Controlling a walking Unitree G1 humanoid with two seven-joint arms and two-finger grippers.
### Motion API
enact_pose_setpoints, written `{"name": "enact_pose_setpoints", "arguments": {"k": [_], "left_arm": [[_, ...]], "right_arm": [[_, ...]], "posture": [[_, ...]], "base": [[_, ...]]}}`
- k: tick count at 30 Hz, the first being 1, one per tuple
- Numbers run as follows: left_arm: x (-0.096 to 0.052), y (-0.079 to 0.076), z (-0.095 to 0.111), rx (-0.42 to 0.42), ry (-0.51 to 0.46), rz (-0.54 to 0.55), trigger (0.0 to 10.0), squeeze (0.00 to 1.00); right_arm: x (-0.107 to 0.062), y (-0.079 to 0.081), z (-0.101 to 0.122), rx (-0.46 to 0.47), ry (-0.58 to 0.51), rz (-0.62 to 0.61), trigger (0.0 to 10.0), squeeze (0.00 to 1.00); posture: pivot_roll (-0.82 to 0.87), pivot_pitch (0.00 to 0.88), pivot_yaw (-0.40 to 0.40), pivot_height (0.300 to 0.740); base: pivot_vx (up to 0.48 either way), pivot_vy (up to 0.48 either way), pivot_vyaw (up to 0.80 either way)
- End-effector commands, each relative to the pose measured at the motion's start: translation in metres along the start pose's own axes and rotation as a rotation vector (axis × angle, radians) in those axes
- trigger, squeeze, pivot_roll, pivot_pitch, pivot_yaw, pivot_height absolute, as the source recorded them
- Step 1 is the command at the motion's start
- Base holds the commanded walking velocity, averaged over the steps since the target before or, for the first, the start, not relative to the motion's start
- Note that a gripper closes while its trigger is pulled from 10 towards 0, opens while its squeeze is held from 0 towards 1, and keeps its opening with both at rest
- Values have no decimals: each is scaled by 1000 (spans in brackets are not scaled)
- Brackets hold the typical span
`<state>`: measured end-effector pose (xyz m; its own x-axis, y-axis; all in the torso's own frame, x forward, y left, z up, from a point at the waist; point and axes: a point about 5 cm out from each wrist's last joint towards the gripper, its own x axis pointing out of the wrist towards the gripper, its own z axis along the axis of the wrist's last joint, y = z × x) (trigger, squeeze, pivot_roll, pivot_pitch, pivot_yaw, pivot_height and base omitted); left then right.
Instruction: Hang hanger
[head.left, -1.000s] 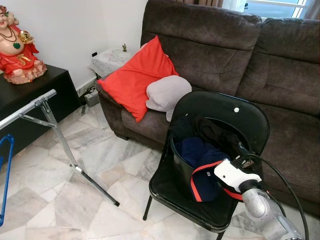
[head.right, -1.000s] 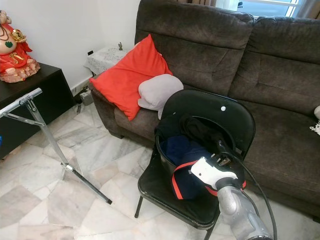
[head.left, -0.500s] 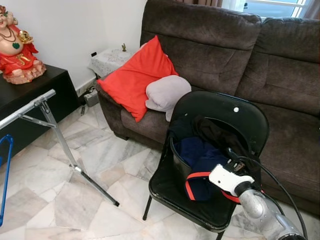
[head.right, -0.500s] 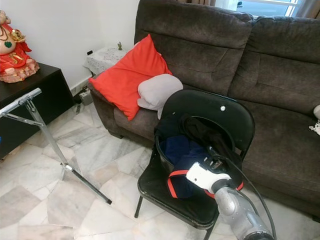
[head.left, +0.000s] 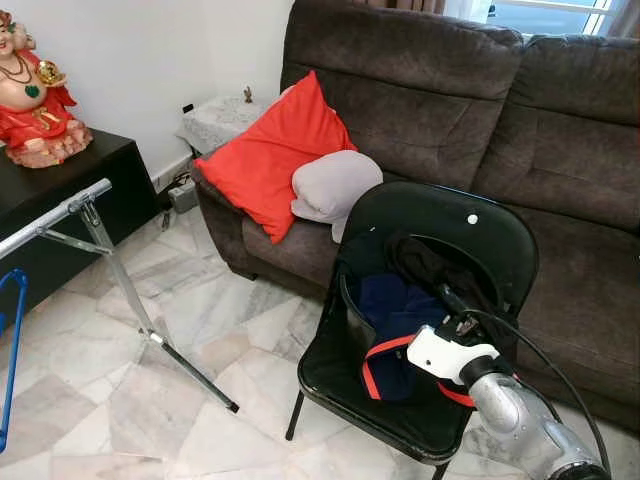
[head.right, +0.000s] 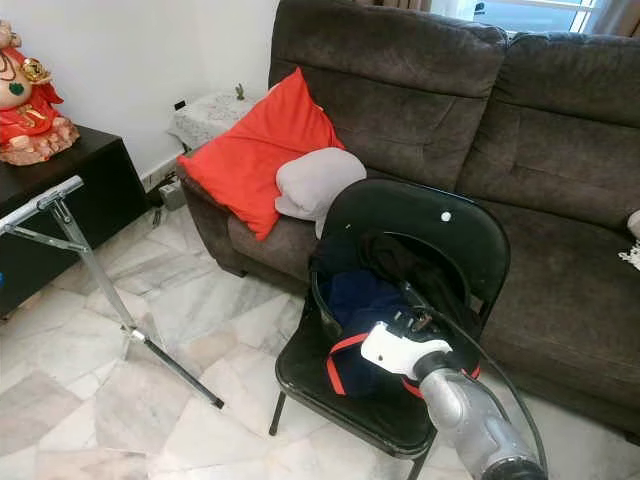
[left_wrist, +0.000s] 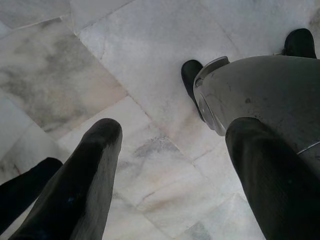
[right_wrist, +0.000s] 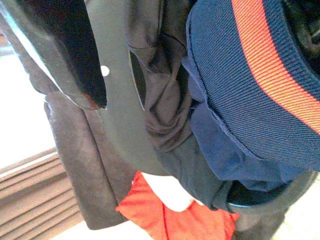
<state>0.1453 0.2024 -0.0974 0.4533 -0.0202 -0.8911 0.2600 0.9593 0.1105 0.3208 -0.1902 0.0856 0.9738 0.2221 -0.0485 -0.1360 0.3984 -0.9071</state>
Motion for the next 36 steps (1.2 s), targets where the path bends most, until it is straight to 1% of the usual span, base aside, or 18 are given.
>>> {"name": "enact_pose_setpoints", "arguments": {"k": [1,3,5,10,11,12,14,15,16,17,18,21,22,23,24,25,32,36], "left_arm": [[-1,-9,-11,-6,43,-33,10000,0],[-1,-9,-11,-6,43,-34,10000,0],[-1,-9,-11,-6,42,-34,10000,0],[0,-9,-11,-7,42,-33,10000,0],[0,-9,-11,-7,42,-32,10000,0],[0,-9,-11,-7,42,-32,10000,0],[0,-9,-11,-7,43,-32,10000,0],[0,-9,-11,-7,43,-32,10000,0],[0,-9,-11,-7,43,-32,10000,0],[0,-9,-11,-7,43,-32,10000,0],[-1,-9,-11,-7,43,-32,10000,0],[-1,-9,-11,-8,42,-32,10000,0],[-1,-9,-11,-8,42,-31,10000,0],[-1,-9,-11,-8,42,-31,10000,0],[-1,-9,-11,-8,42,-31,10000,0],[-1,-9,-11,-8,42,-31,10000,0],[-1,-9,-11,-8,43,-32,10000,0],[-1,-9,-11,-8,43,-32,10000,0]], "right_arm": [[-2,-1,-3,-6,23,-14,10000,0],[-3,0,-4,-4,32,-6,10000,0],[-5,8,-3,5,29,42,10000,0],[-6,14,-2,6,23,78,10000,0],[-6,15,-1,7,21,86,9725,0],[-4,15,0,9,11,95,4980,0],[-4,16,1,11,1,98,4980,0],[-3,16,3,12,-14,104,6000,0],[-2,16,5,12,-24,108,6000,0],[-1,17,7,13,-39,123,9451,0],[0,18,9,7,-45,139,10000,0],[1,18,10,4,-47,143,10000,0],[1,17,10,4,-47,142,6824,0],[2,17,10,0,-48,141,2863,0],[2,17,10,-3,-48,140,1020,0],[2,17,10,-7,-46,141,0,0],[0,17,-4,-29,36,132,0,0],[1,16,-5,-17,42,123,0,0]], "posture": [[7,73,42,740],[6,74,42,740],[6,74,42,740],[9,74,41,740],[9,74,42,740],[9,74,42,740],[9,74,42,740],[9,74,42,740],[9,74,42,740],[9,74,42,740],[11,76,43,740],[12,77,42,740],[12,77,42,740],[12,77,42,740],[12,77,42,740],[12,77,42,740],[13,79,41,740],[14,79,42,740]], "base": [[0,0,0],[0,0,0],[0,0,0],[0,0,0],[0,0,0],[0,0,0],[0,0,0],[0,0,0],[0,0,0],[0,0,0],[0,0,0],[0,0,0],[0,0,0],[0,0,0],[0,0,0],[0,0,0],[0,0,0],[0,0,0]]}}
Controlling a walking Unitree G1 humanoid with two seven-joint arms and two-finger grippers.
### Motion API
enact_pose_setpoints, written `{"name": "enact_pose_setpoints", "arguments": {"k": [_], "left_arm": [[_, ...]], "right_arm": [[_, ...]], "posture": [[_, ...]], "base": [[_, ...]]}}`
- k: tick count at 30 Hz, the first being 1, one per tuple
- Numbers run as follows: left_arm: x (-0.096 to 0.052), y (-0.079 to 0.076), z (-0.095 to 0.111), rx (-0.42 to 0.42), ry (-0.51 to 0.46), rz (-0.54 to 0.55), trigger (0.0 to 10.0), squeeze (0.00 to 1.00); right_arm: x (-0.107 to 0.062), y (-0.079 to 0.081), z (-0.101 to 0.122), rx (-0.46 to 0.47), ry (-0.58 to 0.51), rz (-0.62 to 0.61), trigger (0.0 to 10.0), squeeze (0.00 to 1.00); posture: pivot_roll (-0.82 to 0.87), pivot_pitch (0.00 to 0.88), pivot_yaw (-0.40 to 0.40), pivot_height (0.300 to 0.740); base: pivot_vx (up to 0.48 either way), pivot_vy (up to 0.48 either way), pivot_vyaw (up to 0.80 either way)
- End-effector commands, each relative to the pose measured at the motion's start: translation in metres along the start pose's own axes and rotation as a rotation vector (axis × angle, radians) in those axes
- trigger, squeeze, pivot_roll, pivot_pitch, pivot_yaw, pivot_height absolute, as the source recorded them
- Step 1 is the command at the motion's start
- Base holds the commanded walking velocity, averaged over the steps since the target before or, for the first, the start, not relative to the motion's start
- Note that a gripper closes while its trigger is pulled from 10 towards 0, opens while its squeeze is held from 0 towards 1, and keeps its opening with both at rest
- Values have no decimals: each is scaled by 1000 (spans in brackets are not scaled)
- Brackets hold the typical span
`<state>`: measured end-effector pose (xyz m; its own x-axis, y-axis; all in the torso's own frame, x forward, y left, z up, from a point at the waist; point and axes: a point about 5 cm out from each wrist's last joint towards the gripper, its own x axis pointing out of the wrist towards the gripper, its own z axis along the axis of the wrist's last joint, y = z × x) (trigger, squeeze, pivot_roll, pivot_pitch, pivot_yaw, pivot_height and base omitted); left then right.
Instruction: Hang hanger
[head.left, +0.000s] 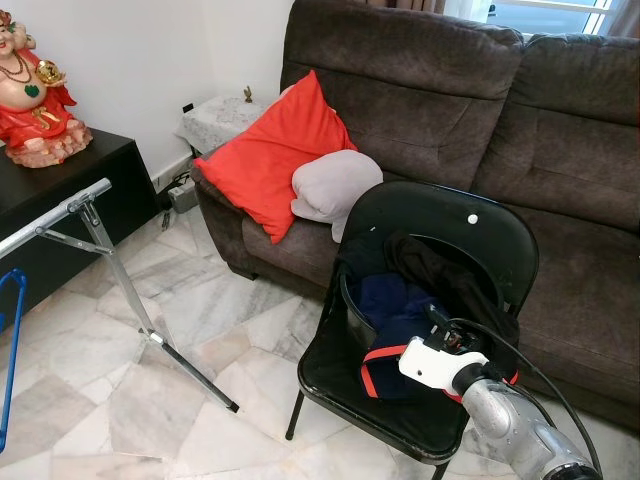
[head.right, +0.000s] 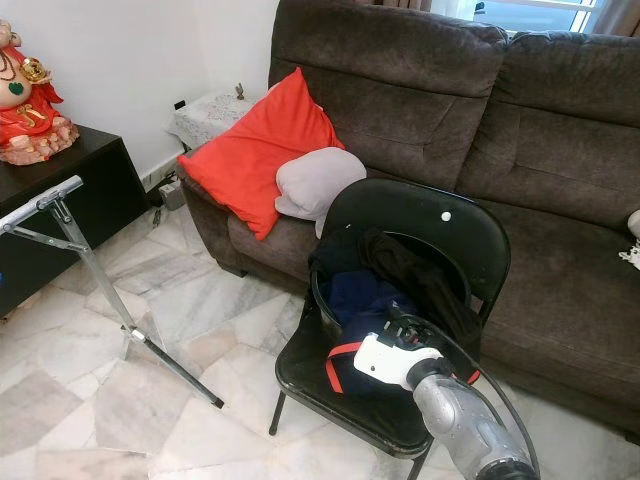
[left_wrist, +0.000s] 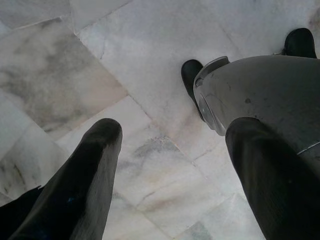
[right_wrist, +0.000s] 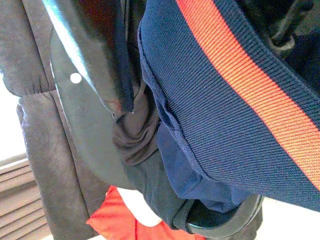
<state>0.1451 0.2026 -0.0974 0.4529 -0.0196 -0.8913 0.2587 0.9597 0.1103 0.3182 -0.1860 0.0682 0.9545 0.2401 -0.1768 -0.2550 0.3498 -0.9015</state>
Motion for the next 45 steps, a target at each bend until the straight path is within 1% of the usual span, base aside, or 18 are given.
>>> {"name": "enact_pose_setpoints", "arguments": {"k": [1,7,21,27,30,31,32,34,41,42,43,45], "left_arm": [[0,-9,-10,-7,42,-32,10000,0],[0,-9,-10,-7,42,-31,10000,0],[-1,-9,-11,-7,42,-32,10000,0],[-1,-9,-11,-8,41,-30,10000,0],[0,-9,-11,-8,41,-30,10000,0],[0,-9,-11,-8,41,-30,10000,0],[0,-9,-11,-7,41,-30,10000,0],[0,-9,-11,-6,41,-30,10000,0],[-1,-9,-11,-2,40,-32,10000,0],[-1,-9,-11,-2,40,-32,10000,0],[-1,-9,-11,-2,40,-32,10000,0],[-1,-9,-11,0,40,-33,10000,0]], "right_arm": [[1,-2,-1,5,6,-3,0,0],[3,-1,1,8,1,-1,0,0],[2,0,-3,16,27,-7,0,0],[3,-3,-4,27,43,-30,0,0],[3,-8,-7,82,71,-67,0,0],[3,-8,-7,82,71,-67,0,0],[3,-11,-8,127,81,-93,0,0],[4,-17,-8,177,89,-128,0,0],[8,-41,1,325,62,-255,0,0],[8,-47,3,366,55,-288,0,0],[8,-47,3,366,55,-288,0,0],[9,-58,7,468,50,-345,0,0]], "posture": [[14,79,42,740],[15,79,42,740],[17,80,43,740],[19,76,41,740],[19,76,41,740],[19,76,41,740],[19,76,41,740],[19,76,41,740],[10,62,44,740],[10,62,44,740],[10,62,44,740],[11,56,44,740]], "base": [[0,0,0],[0,0,0],[0,0,0],[0,0,0],[0,0,0],[0,0,0],[0,0,0],[0,0,0],[0,0,0],[0,0,0],[0,0,0],[0,0,0]]}}
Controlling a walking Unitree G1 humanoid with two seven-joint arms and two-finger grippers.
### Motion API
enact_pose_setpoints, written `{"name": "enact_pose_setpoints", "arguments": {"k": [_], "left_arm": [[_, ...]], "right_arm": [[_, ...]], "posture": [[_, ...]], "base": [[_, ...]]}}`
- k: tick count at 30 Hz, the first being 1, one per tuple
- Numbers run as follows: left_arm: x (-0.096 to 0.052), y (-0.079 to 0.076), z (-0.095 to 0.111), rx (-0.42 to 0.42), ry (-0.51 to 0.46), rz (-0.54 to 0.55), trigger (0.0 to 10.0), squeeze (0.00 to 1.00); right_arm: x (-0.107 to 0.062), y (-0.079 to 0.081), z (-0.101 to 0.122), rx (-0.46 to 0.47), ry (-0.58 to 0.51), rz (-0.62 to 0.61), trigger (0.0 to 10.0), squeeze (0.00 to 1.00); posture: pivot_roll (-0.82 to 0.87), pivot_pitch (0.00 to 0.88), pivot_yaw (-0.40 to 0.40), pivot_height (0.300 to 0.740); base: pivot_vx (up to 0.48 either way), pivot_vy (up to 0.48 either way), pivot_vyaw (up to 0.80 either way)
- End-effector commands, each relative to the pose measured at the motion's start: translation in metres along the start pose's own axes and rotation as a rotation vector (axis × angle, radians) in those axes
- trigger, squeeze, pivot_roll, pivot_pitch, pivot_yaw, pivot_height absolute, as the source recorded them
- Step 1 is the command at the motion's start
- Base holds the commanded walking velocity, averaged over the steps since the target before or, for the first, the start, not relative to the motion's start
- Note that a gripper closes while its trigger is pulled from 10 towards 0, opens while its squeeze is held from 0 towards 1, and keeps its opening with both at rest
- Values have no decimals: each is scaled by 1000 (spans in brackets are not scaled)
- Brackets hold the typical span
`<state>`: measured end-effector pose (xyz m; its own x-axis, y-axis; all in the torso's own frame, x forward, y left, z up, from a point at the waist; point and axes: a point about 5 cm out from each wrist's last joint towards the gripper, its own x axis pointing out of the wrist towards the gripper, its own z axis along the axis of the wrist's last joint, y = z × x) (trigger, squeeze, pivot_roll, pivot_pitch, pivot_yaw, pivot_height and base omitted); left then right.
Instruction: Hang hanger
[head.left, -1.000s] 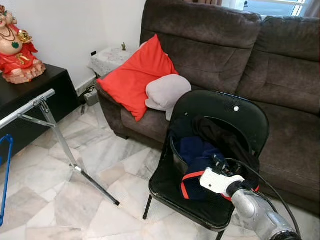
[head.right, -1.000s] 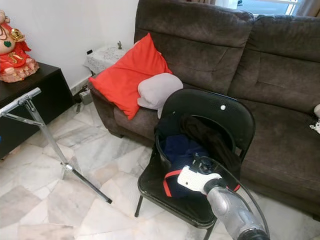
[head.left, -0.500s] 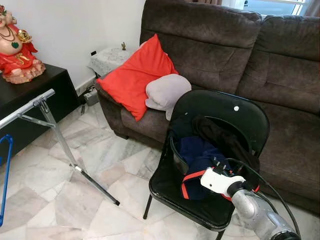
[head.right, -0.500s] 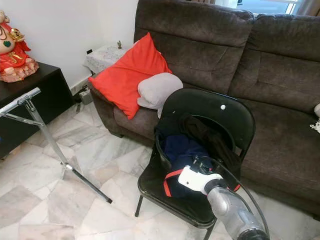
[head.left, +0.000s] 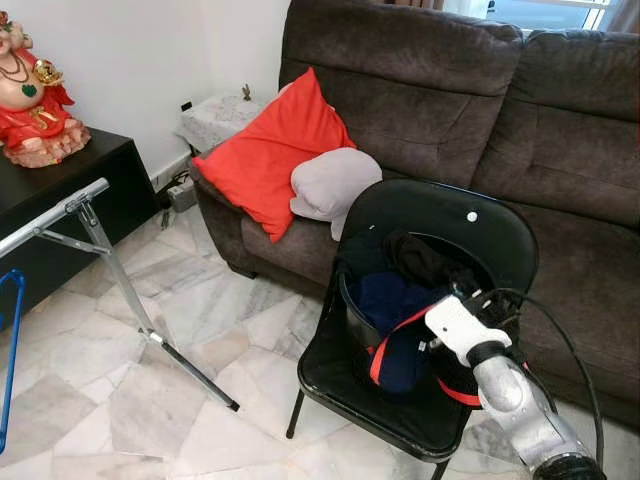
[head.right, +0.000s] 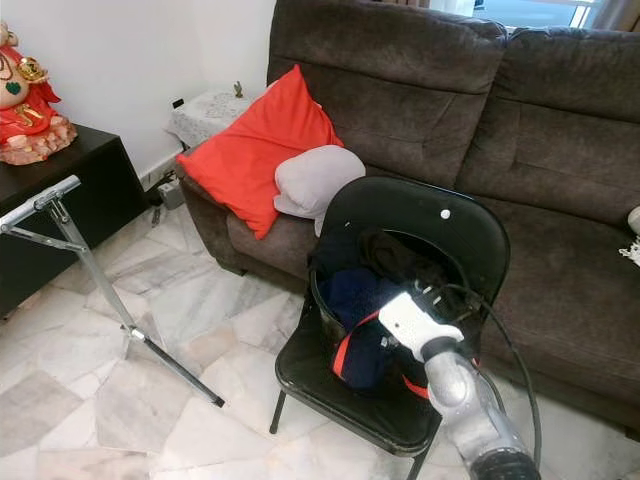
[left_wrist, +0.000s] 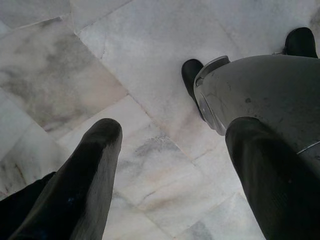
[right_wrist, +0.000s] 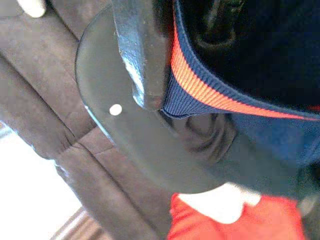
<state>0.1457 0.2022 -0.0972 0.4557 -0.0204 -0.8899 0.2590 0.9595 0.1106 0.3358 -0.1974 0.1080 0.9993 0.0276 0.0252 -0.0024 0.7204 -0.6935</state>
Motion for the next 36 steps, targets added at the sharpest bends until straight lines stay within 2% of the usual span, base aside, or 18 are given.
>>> {"name": "enact_pose_setpoints", "arguments": {"k": [1,3,4,6,12,13,14,16,20,22,24,28,30,31,32,33,34,36], "left_arm": [[-1,-9,-12,-1,43,-33,10000,0],[-1,-9,-12,1,44,-33,10000,0],[-1,-9,-12,1,44,-33,10000,0],[-1,-9,-13,1,45,-33,10000,0],[-1,-9,-13,3,45,-33,10000,0],[-1,-9,-13,3,45,-33,10000,0],[-1,-9,-13,3,44,-33,10000,0],[-1,-9,-13,2,44,-33,10000,0],[-1,-9,-12,0,43,-33,10000,0],[-1,-9,-12,-2,44,-34,10000,0],[-1,-9,-12,-2,44,-34,10000,0],[-1,-9,-12,-6,44,-33,10000,0],[-1,-9,-12,-7,45,-32,10000,0],[-1,-9,-12,-7,45,-32,10000,0],[-1,-9,-13,-6,47,-33,10000,0],[-1,-9,-13,-4,49,-34,10000,0],[-1,-9,-14,-3,51,-35,10000,0],[-1,-9,-14,-3,51,-35,10000,0]], "right_arm": [[5,-9,9,67,-15,-47,0,0],[6,-13,15,142,-19,-78,0,0],[6,-13,15,142,-19,-78,0,0],[8,-20,22,235,-17,-124,0,0],[10,-28,35,384,-35,-173,0,0],[10,-28,35,384,-35,-173,0,0],[11,-31,42,462,-47,-184,0,0],[11,-32,46,490,-51,-186,0,0],[14,-41,65,621,-86,-212,0,0],[14,-45,77,658,-112,-220,0,0],[14,-47,80,659,-118,-221,0,0],[12,-60,108,719,-207,-254,0,0],[9,-59,110,722,-203,-246,0,0],[6,-56,109,729,-198,-242,1294,0],[-1,-45,102,740,-161,-226,8863,0],[-8,-37,95,748,-124,-213,10000,0],[-15,-29,86,758,-77,-208,10000,0],[-19,-26,82,764,-58,-209,10000,0]], "posture": [[11,56,44,740],[8,45,45,740],[8,45,45,740],[8,45,45,740],[5,38,46,740],[5,38,46,740],[3,42,44,740],[3,42,44,740],[-1,52,45,740],[-1,52,45,740],[-1,52,45,740],[-7,59,42,740],[-10,64,38,740],[-10,64,38,740],[-16,68,39,740],[-13,71,40,740],[-13,71,40,740],[-11,72,40,740]], "base": [[0,0,0],[0,0,0],[0,0,0],[0,0,0],[0,0,0],[0,0,0],[0,0,0],[0,0,0],[0,0,0],[0,0,0],[0,0,0],[0,0,0],[0,0,0],[0,0,0],[0,0,0],[0,0,0],[0,0,0],[0,0,0]]}}
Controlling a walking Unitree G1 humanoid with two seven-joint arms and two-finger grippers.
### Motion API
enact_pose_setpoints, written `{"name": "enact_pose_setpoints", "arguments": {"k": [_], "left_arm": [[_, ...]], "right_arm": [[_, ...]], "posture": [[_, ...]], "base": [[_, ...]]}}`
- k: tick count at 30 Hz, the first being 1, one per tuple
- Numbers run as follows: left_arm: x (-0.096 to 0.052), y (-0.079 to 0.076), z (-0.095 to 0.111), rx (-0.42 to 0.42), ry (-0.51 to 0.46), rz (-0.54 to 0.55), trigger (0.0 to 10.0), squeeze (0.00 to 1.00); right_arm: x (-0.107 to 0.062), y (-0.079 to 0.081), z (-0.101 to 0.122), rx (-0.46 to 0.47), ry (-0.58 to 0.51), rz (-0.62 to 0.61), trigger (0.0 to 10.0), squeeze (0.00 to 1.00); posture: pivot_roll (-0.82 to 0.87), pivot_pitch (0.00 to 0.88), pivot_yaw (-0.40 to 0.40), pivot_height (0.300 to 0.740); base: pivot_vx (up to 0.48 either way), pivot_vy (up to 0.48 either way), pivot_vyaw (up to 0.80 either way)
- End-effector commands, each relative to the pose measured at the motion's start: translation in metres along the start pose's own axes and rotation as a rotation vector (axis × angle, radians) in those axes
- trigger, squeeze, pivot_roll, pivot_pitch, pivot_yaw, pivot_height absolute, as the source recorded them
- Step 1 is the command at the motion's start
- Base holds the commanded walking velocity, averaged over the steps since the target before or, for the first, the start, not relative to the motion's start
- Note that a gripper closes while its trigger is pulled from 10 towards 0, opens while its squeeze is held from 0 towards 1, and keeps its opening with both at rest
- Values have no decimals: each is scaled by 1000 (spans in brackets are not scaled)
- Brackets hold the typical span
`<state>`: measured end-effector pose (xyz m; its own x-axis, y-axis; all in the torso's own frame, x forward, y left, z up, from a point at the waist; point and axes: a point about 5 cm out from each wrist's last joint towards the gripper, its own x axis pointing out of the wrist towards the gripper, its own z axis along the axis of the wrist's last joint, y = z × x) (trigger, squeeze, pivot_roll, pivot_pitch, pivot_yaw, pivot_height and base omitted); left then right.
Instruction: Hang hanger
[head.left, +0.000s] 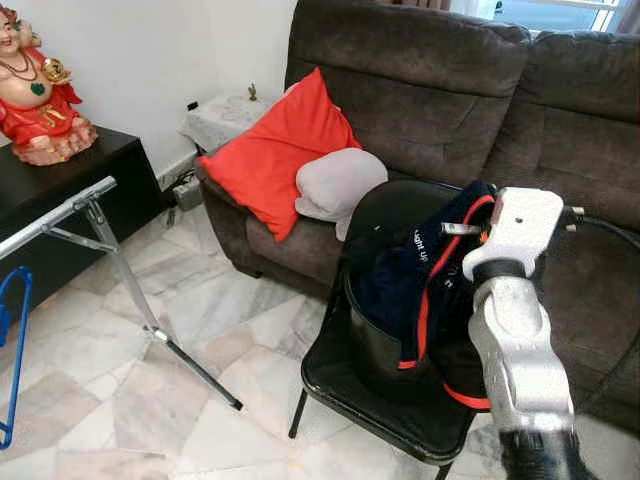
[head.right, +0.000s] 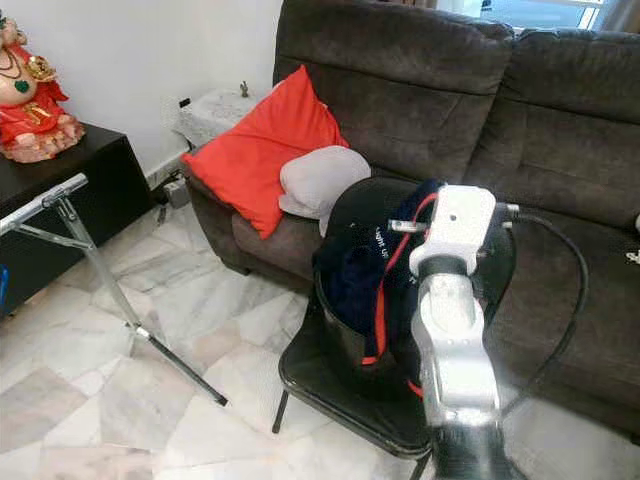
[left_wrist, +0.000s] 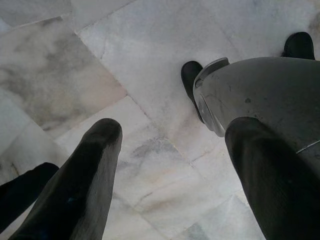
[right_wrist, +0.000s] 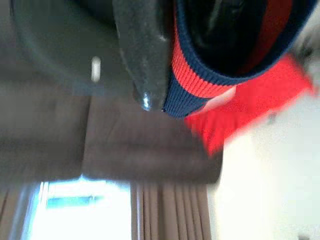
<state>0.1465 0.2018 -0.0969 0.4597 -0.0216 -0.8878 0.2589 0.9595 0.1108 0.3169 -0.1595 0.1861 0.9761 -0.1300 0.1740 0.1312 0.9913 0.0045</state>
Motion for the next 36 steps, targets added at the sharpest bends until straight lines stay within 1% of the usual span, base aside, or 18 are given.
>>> {"name": "enact_pose_setpoints", "arguments": {"k": [1,3,4,5,7,10,17,19,25,28,33,36], "left_arm": [[-1,-9,-15,-3,56,-35,10000,0],[-2,-8,-16,-2,58,-35,10000,0],[-2,-8,-16,1,60,-35,10000,0],[-2,-7,-17,4,62,-35,10000,0],[-2,-7,-17,5,63,-33,10000,0],[-2,-7,-16,8,60,-32,10000,0],[-2,-7,-16,10,54,-16,10000,0],[-2,-7,-15,-10,44,-3,10000,0],[-2,-5,-13,-44,11,29,10000,0],[-2,-5,-11,-88,-31,49,10000,0],[-2,-4,-10,-67,-32,55,10000,0],[-2,-4,-10,-68,-34,55,10000,0]], "right_arm": [[-3,-1,-1,10,22,-9,10000,0],[-12,-2,-8,27,60,-21,10000,0],[-22,-2,-13,21,85,-21,10000,0],[-26,-2,-14,13,91,-20,10000,0],[-30,-3,-17,3,109,-24,10000,0],[-37,-10,-24,-23,140,-44,10000,0],[-41,-11,-20,-60,123,-47,10000,0],[-43,-9,-21,-69,123,-41,10000,0],[-44,-5,-22,-78,118,-28,10000,0],[-43,-4,-20,-78,112,-25,10000,0],[-42,-6,-20,-80,110,-22,10000,0],[-42,-7,-20,-82,108,-22,10000,0]], "posture": [[-11,72,40,740],[-16,78,42,740],[-18,78,42,740],[-21,80,43,740],[-21,80,43,740],[-17,80,39,740],[-11,65,36,740],[-4,62,32,740],[-6,47,36,740],[-8,41,35,740],[-6,30,35,740],[-12,20,37,740]], "base": [[0,0,0],[0,0,0],[0,0,0],[0,0,0],[0,0,0],[0,0,0],[0,0,0],[0,0,475],[0,0,750],[0,0,800],[0,0,800],[0,0,800]]}}
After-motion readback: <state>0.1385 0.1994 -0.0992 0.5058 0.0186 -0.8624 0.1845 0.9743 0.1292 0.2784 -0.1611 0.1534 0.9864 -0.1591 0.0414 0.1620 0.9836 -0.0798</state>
